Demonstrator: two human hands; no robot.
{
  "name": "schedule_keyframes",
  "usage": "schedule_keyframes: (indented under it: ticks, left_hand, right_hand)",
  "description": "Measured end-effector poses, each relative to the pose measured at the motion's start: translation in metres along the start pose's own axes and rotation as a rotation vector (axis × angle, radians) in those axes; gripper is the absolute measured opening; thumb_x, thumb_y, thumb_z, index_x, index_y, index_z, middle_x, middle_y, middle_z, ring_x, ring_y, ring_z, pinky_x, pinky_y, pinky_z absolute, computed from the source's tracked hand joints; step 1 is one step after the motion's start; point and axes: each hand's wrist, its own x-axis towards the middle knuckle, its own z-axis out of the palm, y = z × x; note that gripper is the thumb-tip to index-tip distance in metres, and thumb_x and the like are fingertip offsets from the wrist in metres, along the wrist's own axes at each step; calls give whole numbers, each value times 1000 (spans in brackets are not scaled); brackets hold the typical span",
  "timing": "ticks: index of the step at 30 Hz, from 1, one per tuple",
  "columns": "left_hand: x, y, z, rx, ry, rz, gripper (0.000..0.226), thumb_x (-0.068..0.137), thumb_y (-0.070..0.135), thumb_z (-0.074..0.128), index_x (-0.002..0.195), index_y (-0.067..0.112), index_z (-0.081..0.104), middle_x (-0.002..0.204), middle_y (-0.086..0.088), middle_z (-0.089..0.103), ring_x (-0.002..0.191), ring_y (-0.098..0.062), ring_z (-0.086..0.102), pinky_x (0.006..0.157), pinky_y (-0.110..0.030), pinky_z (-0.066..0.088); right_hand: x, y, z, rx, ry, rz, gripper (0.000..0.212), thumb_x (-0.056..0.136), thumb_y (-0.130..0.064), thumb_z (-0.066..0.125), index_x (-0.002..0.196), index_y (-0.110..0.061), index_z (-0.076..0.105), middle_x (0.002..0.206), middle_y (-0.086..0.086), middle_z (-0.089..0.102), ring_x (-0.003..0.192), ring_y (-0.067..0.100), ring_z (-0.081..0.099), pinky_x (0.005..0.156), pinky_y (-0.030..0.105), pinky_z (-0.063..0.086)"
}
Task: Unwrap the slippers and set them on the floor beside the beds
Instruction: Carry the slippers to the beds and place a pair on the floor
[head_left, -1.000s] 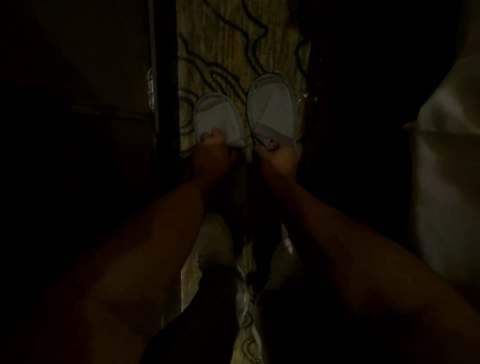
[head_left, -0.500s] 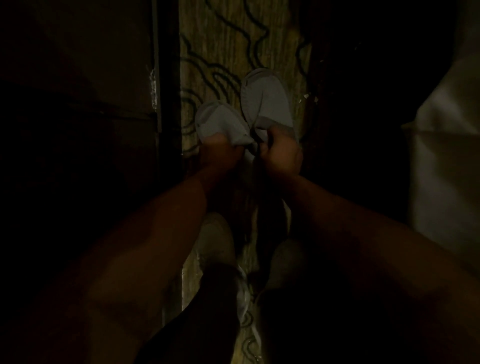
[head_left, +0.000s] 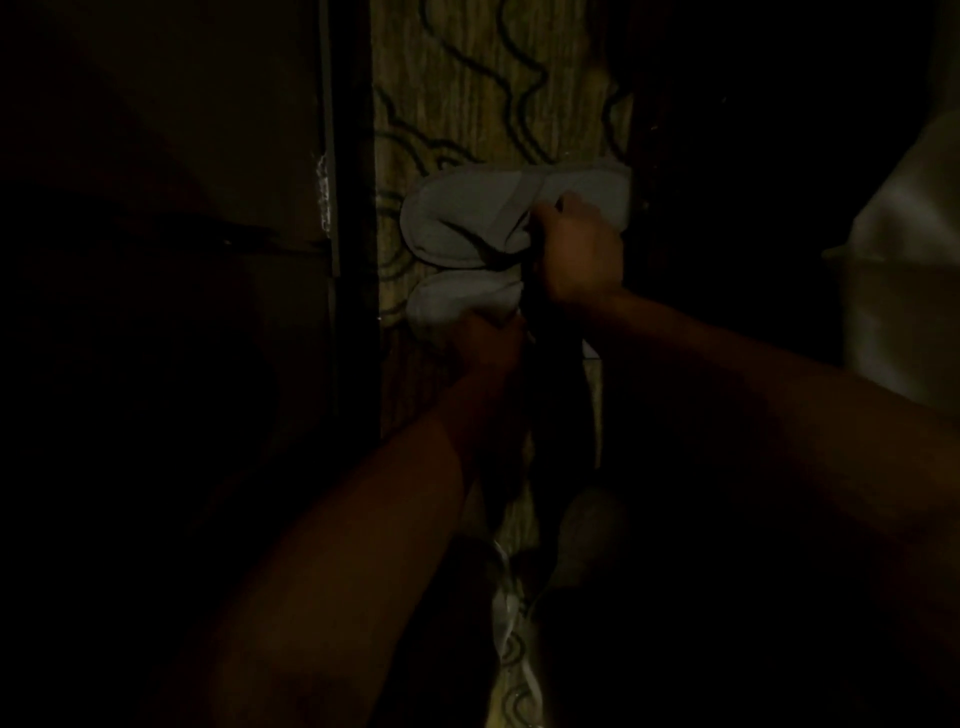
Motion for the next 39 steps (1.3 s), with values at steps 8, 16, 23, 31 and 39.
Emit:
schedule_keyframes:
  ticks: [8,16,23,31,39]
  left_hand:
    - [16,7,-20,18,214,288,17,95,12,57,98,-3,64,85,-12,66,84,-29,64,61,-21,40]
    - [41,38,-28,779,21,654,61,93,38,55,151,34,36,121,-19,60,105,-37,62,82,-42,51]
    - [50,49,-19,900,114,666,56,97,35,52,149,24,35,110,-18,67,93,-37,67,64,-35,37]
    - [57,71,-17,1076,58,755,58,93,27,60,146,19,38,115,-18,66,102,-36,65,77,-40,48]
    - [52,78,-31,1145,110,794,77,76,36,82,139,12,46,114,-14,68,98,-32,68,72,-37,50]
  right_hand:
    - [-32,3,11,420,139,504,37,94,-29,54,126,-11,54,130,15,59,117,32,59,91,36,45]
    - [-71,-1,46,725,-35,623,17,87,-38,58,101,-28,56,94,2,66,85,24,63,71,25,39]
    - [-65,-21,53,1144,-174,800,12,91,-7,57,82,-14,60,112,16,70,93,24,59,77,30,46]
    - [-58,-25,47,758,-180,622,20,99,-19,53,111,-13,67,123,14,63,107,30,56,78,27,35]
    - [-60,-43,43,742,149,485,16,88,-6,53,78,-16,56,86,9,64,82,23,56,65,31,33]
